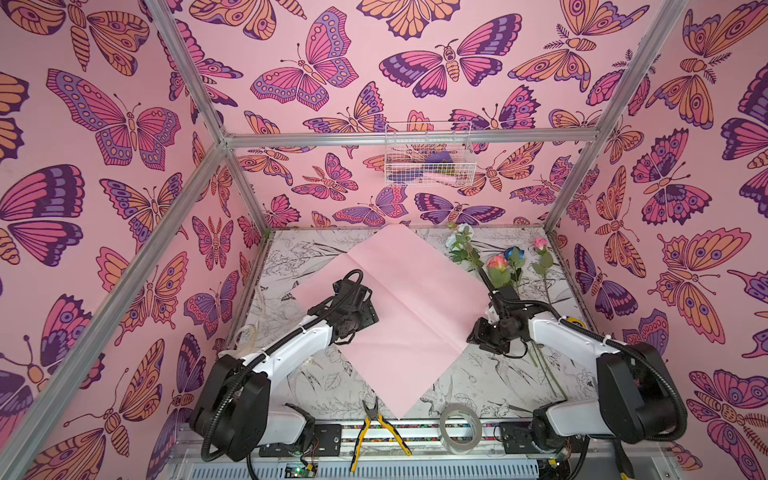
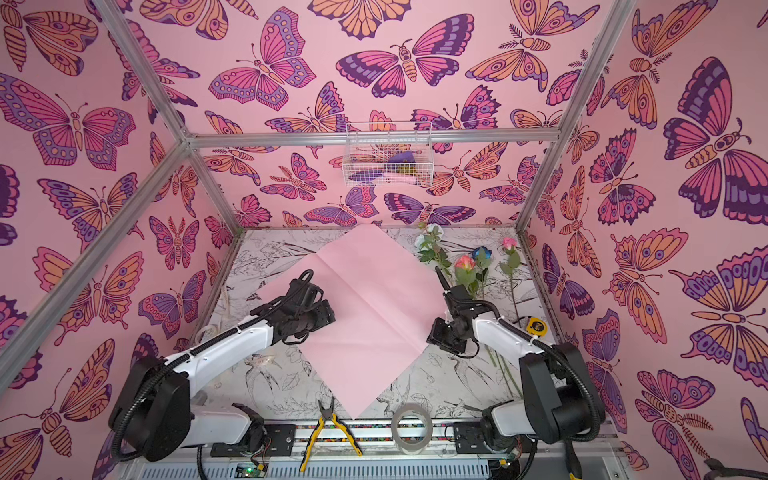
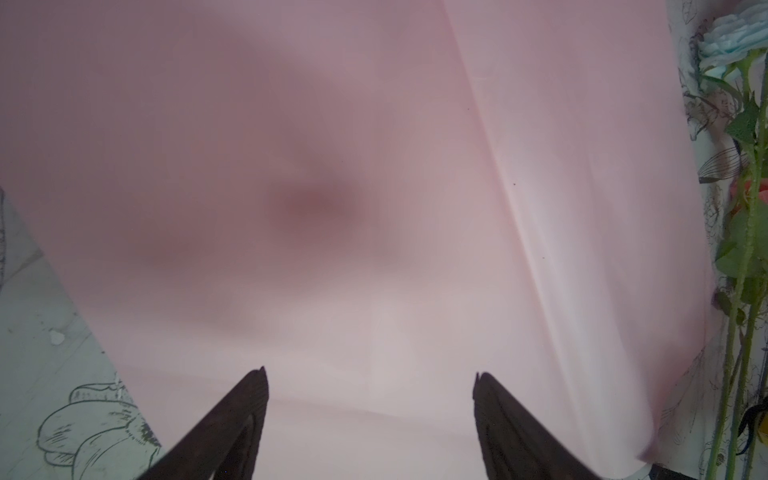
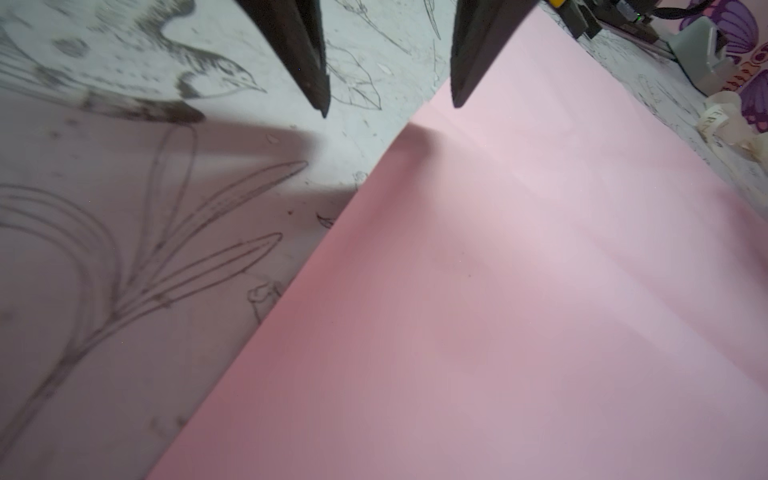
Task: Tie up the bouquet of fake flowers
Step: 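Grasp a rose stem with the right gripper while the left gripper holds still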
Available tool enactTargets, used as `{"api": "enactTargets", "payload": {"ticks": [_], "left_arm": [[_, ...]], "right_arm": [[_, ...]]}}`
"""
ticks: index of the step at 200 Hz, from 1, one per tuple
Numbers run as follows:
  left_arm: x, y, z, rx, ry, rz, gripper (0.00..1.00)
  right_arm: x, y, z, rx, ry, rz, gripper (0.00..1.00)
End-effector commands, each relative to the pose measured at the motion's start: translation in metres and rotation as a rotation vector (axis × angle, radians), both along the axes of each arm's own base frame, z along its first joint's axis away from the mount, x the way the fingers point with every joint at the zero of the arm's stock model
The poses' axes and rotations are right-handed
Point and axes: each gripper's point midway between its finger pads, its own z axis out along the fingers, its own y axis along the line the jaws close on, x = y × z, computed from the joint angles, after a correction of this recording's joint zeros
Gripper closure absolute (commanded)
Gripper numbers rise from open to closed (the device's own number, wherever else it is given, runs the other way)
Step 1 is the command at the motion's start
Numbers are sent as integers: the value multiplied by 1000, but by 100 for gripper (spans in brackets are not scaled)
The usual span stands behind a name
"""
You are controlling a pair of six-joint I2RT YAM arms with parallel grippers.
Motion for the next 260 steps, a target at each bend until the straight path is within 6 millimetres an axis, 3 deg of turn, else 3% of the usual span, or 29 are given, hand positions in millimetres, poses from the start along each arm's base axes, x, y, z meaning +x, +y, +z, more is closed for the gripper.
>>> {"api": "enactTargets", "payload": {"ticks": [1, 33, 59, 79, 107, 158, 218, 260], "left_arm": [[3, 5, -3, 0, -3, -8, 20], [5, 18, -7, 12, -12, 5, 20], [5, 23, -7, 13, -21, -9, 20], [4, 24, -6, 22, -31, -28, 16], [6, 25, -8, 32, -35, -44, 0], [6, 21, -13, 24, -26, -70, 0], [1, 20, -19, -1, -7, -64, 0], [-2, 19, -24, -16, 11, -49, 0]], "right_arm": [[9, -28, 31, -152, -72, 0, 46], [27, -64, 78, -354, -183, -20, 43], [47, -87, 95, -466, -216, -5, 42], [65, -95, 86, -467, -179, 35, 43], [100, -96, 65, -462, -122, 100, 47], [158, -80, 35, -431, -105, 207, 49], [181, -81, -1, -452, -44, 268, 55], [192, -79, -7, -459, -34, 321, 77]]}}
